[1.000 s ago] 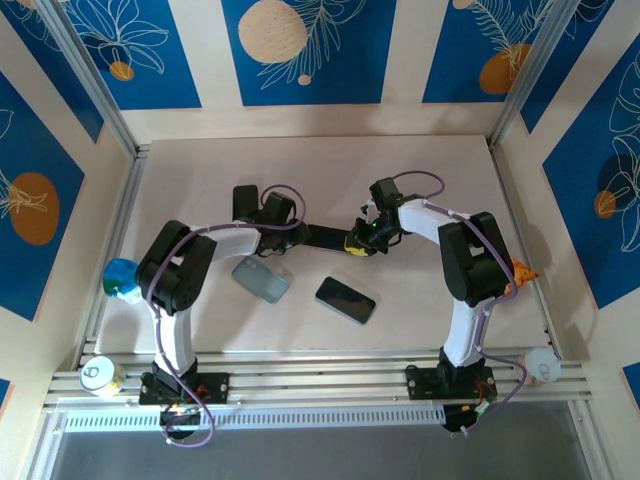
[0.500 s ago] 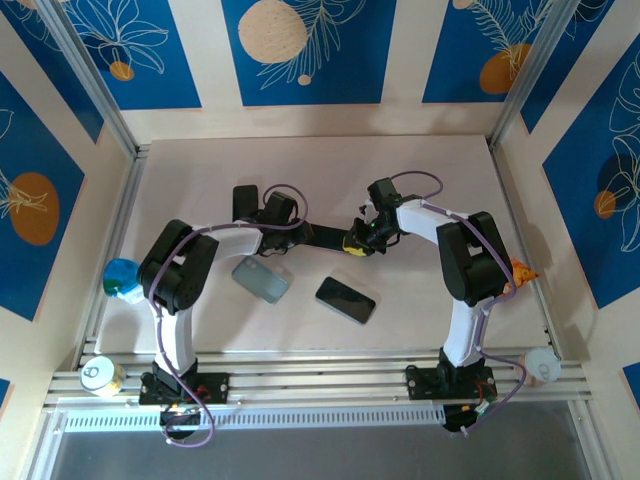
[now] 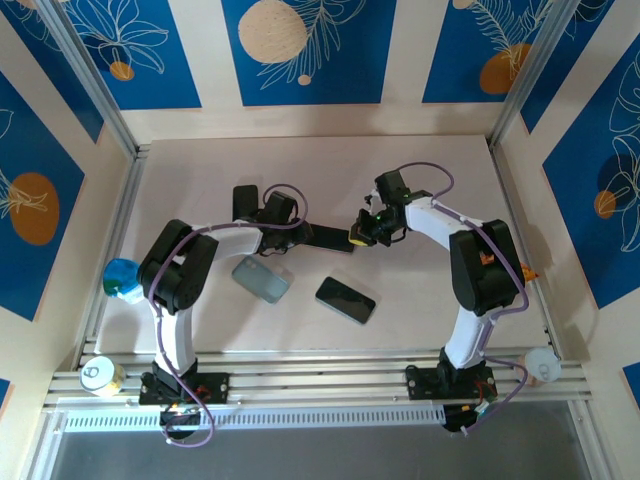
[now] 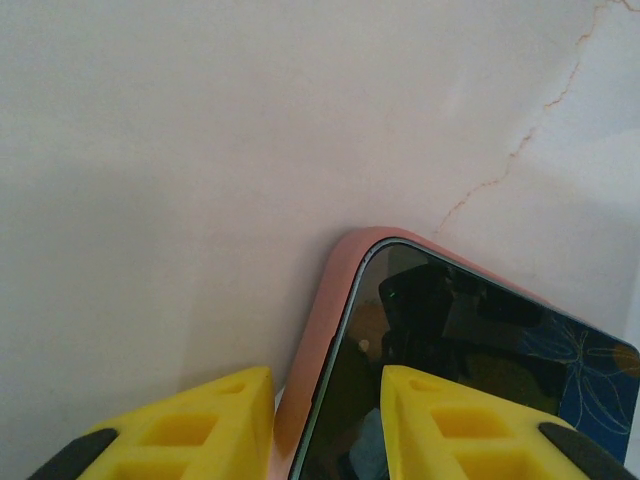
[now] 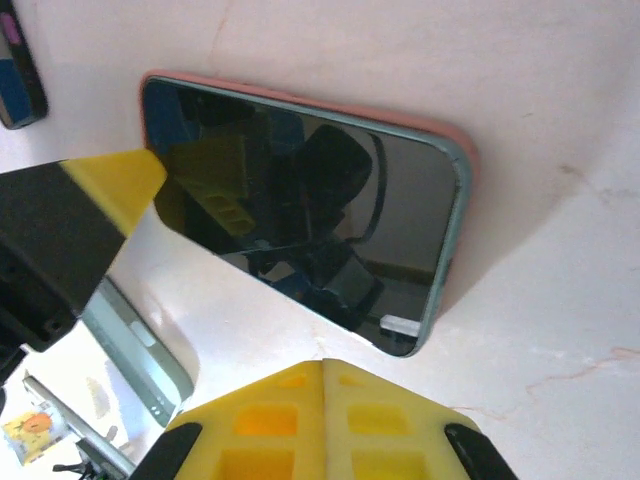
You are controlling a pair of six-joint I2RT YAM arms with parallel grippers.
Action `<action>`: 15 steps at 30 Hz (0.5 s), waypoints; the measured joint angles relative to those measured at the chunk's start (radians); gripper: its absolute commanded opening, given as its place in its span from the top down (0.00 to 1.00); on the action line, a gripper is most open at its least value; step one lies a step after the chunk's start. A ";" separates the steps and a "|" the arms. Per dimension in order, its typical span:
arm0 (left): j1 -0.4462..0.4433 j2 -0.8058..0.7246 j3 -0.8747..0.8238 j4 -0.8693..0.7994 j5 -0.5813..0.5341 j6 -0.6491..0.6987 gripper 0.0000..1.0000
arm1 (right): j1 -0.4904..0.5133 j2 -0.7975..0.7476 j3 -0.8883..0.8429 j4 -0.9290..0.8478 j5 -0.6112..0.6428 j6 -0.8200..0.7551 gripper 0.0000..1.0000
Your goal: Put the phone into the phone case
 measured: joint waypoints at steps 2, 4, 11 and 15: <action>0.003 0.000 0.008 -0.005 0.000 0.001 0.67 | 0.002 0.001 0.000 -0.009 0.013 -0.002 1.00; 0.005 0.000 0.017 -0.007 0.000 0.007 0.67 | 0.007 0.001 -0.002 -0.011 0.027 -0.005 1.00; 0.009 0.000 0.036 -0.008 0.003 0.018 0.67 | 0.036 0.022 -0.021 -0.012 0.050 -0.007 1.00; 0.010 0.000 0.040 -0.008 0.003 0.019 0.66 | 0.051 0.043 -0.027 -0.011 0.071 -0.007 1.00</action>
